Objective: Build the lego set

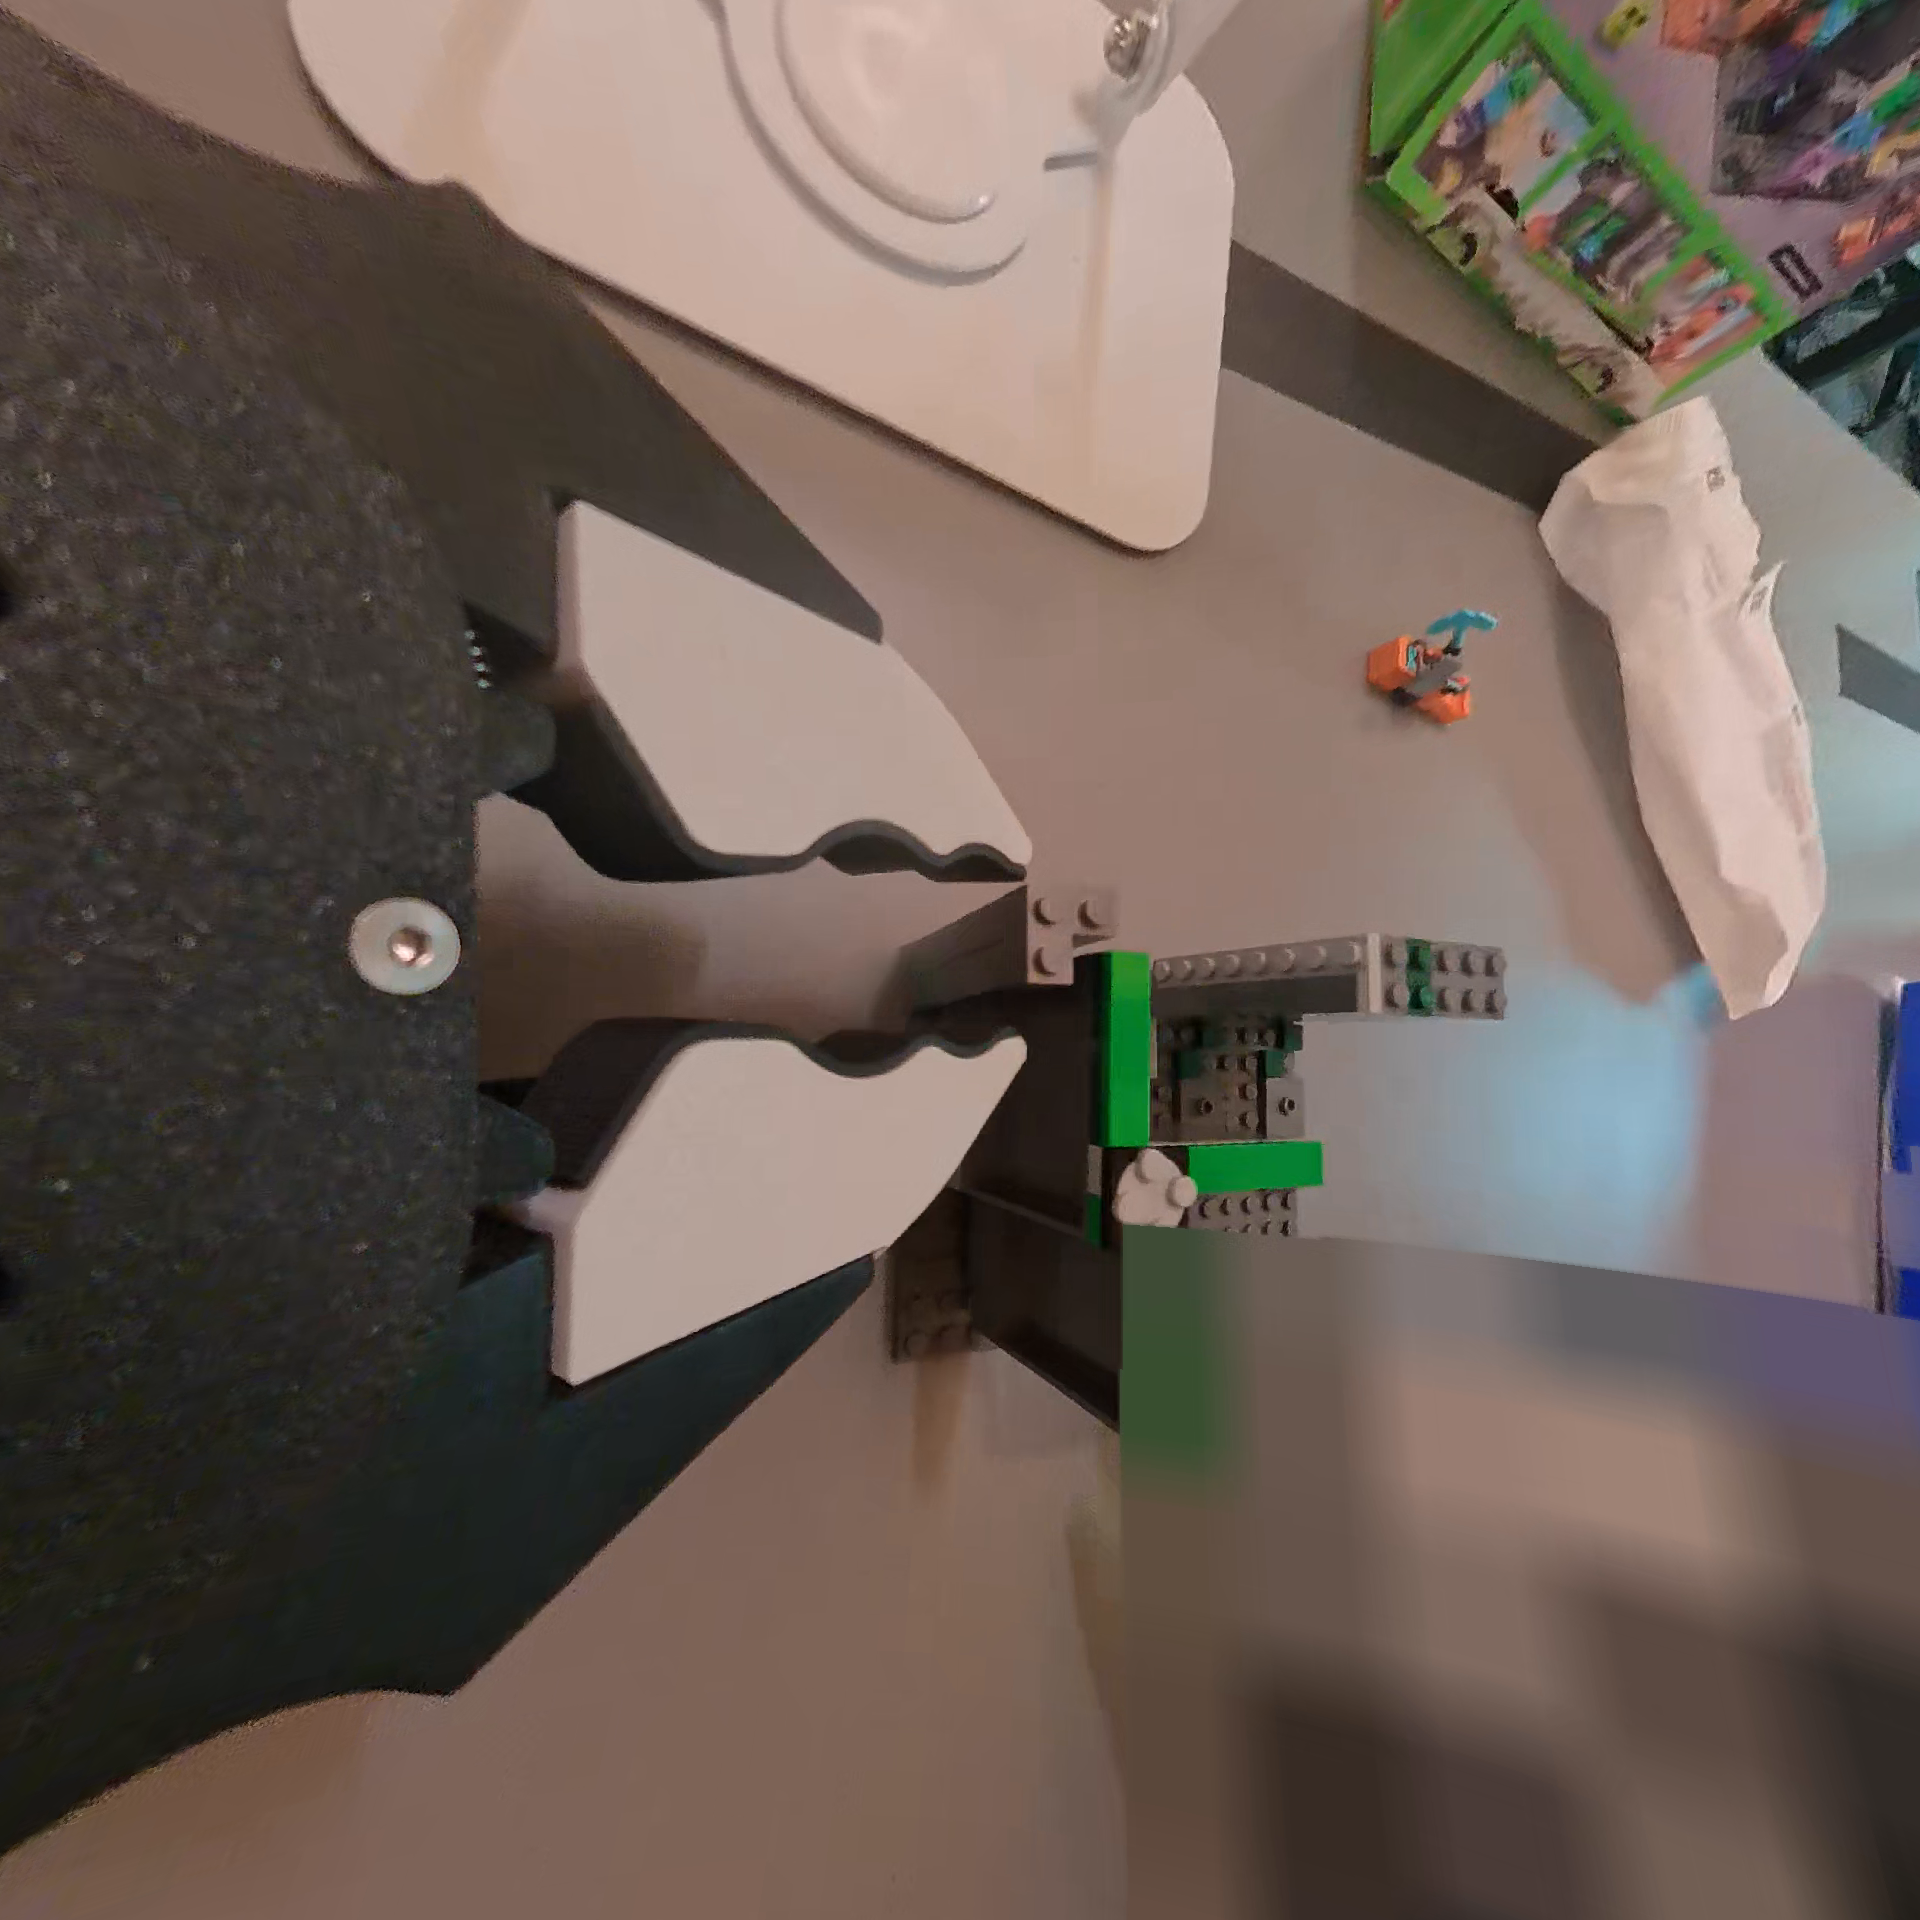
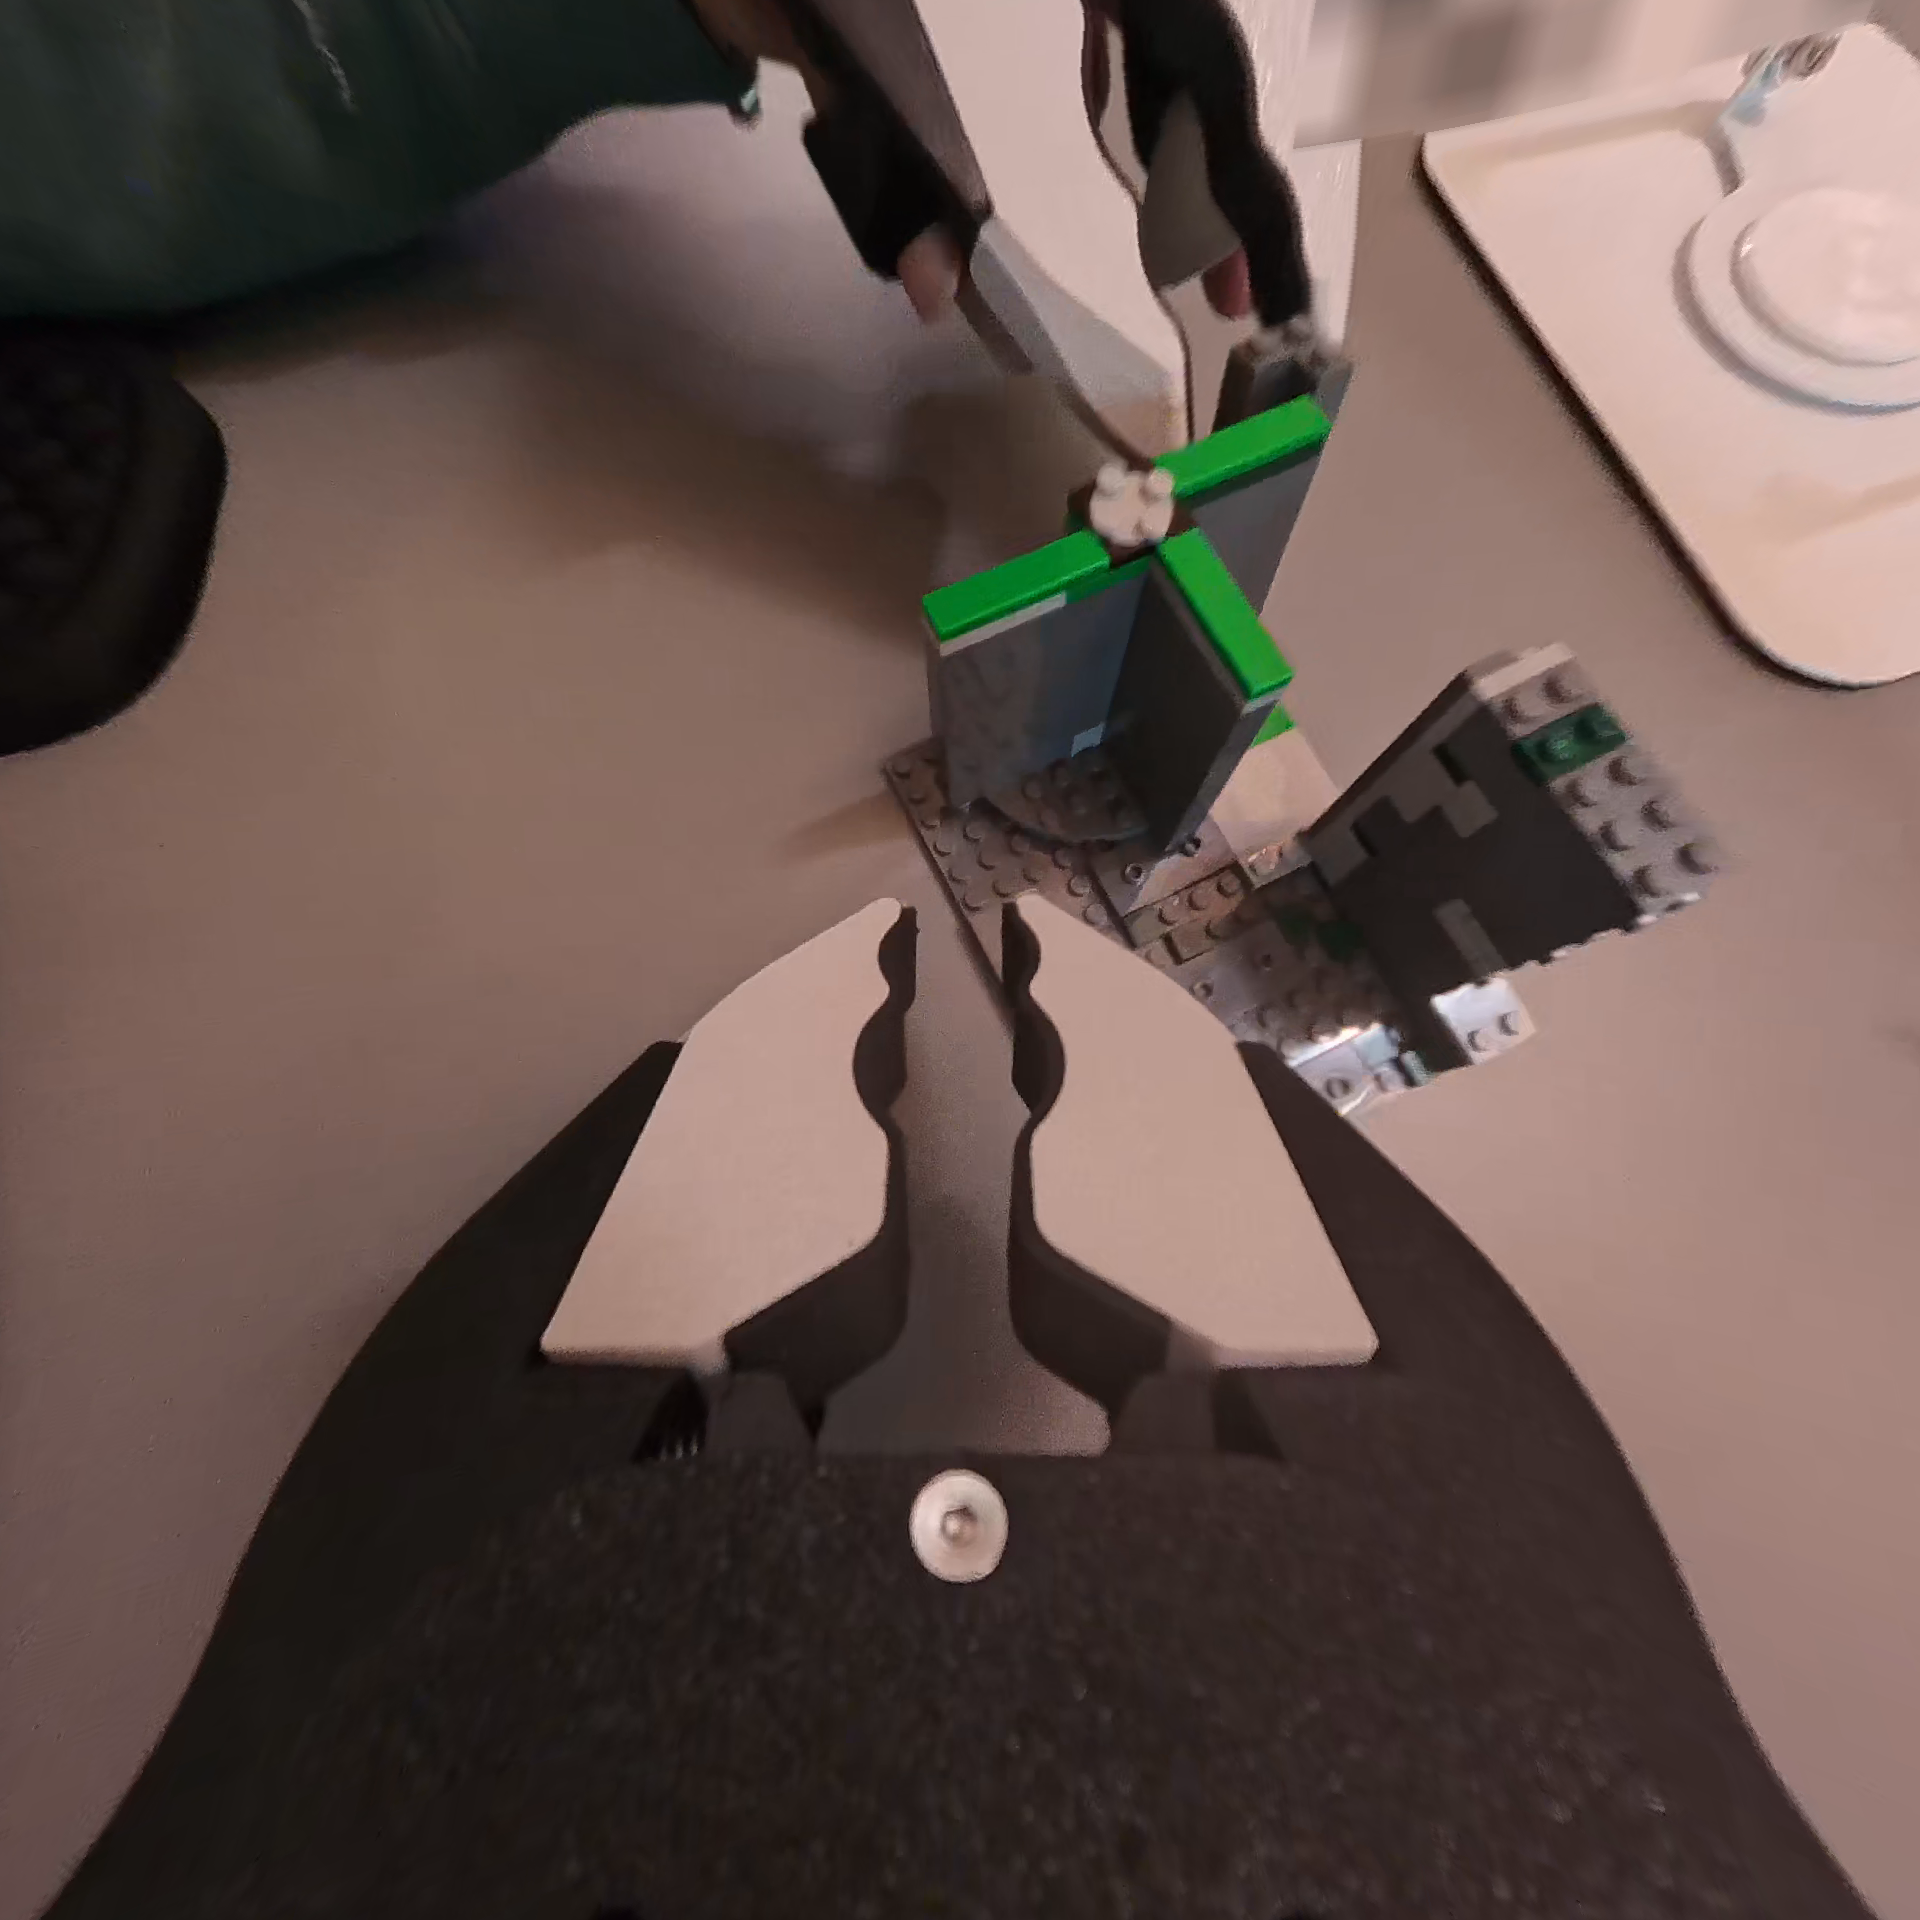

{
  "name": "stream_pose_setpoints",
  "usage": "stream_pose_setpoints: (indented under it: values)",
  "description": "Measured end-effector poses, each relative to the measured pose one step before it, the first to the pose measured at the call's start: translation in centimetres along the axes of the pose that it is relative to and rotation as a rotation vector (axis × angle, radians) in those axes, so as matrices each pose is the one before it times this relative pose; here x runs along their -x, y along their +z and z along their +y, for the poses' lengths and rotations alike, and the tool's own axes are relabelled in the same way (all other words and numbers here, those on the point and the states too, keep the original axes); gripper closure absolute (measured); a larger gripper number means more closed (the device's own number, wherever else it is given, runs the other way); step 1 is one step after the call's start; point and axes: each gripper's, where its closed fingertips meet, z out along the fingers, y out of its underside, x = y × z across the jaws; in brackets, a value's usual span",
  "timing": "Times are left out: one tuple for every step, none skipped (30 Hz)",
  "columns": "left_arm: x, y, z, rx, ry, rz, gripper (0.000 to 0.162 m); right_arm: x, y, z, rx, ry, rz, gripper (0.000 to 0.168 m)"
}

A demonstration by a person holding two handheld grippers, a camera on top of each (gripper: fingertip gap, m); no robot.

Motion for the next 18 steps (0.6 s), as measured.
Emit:
stream_pose_setpoints:
  values:
    - [0.088, 0.212, 0.077, 0.0157, 0.0109, 0.0037, 0.138, -0.106, -0.587, -0.821, -0.016, -0.008, -0.0047, 0.153]
    - [0.221, 0.226, 0.145, 0.0155, 0.0091, -0.005, 0.14, -0.242, -0.605, -1.154, -0.0181, -0.0124, -0.0025, 0.153]
    - [0.004, 0.2, 0.024, 0.0035, 0.0024, 0.0098, 0.14, -0.398, -0.553, -1.483, -0.0182, -0.0195, 0.0008, 0.153]
    - [-0.14, 0.122, -0.087, -0.0039, -0.0043, 0.0181, 0.143, -0.544, -0.429, -1.678, -0.0152, -0.0269, 0.0031, 0.153]
    - [0.016, 0.069, -0.051, -0.0035, -0.0014, 0.0063, 0.143, -0.696, -0.193, -1.684, -0.0048, -0.0304, 0.0051, 0.153]
    - [0.076, 0.049, -0.026, -0.0018, 0.0006, 0.0019, 0.143, -0.78, 0.151, -1.395, 0.017, -0.0306, 0.0014, 0.153]
    - [0.025, 0.056, -0.038, -0.0015, -0.0039, 0.0053, 0.143, -0.74, 0.493, -0.931, 0.0445, -0.0334, -0.0109, 0.152]
    - [0.005, 0.049, -0.035, -0.0003, -0.0048, 0.0072, 0.144, -0.844, 0.764, -0.633, 0.0559, -0.0381, -0.0105, 0.151]
    - [-0.005, 0.027, -0.04, 0.0007, -0.0014, 0.0068, 0.144, -0.919, 0.962, -0.382, 0.0565, -0.0383, -0.0083, 0.15]
    - [-0.019, 0.011, -0.02, 0.0022, -0.0005, 0.006, 0.144, -0.631, 1.111, -0.075, 0.0652, -0.0264, -0.0297, 0.148]
    - [-0.022, -0.027, -0.029, 0.0011, -0.0025, 0.0053, 0.144, -0.448, 1.128, 0.076, 0.0674, -0.0064, -0.0402, 0.145]
    - [-0.041, -0.053, -0.05, -0.0018, -0.0038, 0.0053, 0.143, -0.494, 1.028, -0.021, 0.0514, 0.0049, -0.0301, 0.144]
    - [0.024, -0.099, -0.018, -0.0026, -0.0023, -0.0008, 0.141, -0.31, 0.897, -0.012, 0.0402, 0.0042, -0.0339, 0.145]
    - [0.027, -0.132, 0.011, -0.0027, -0.0005, -0.0024, 0.14, -0.252, 0.74, 0.185, 0.0439, 0.0075, -0.0337, 0.145]
    - [-0.023, -0.169, 0.028, -0.0033, -0.0001, 0.001, 0.14, -0.293, 0.581, 0.179, 0.0338, 0.0106, -0.0239, 0.146]
    - [0.016, -0.158, 0.051, -0.0025, -0.0005, -0.0014, 0.141, 0.028, 0.461, 0.046, 0.0164, 0.0097, -0.0384, 0.147]
    - [0.062, -0.123, 0.097, -0.0003, -0.0004, -0.0029, 0.142, 0.132, 0.33, 0.097, 0.0135, 0.0154, -0.0391, 0.149]
    - [0.029, -0.043, 0.112, 0.0002, -0.0014, 0.0008, 0.142, -0.111, 0.245, 0.209, 0.0177, 0.0134, -0.0174, 0.15]
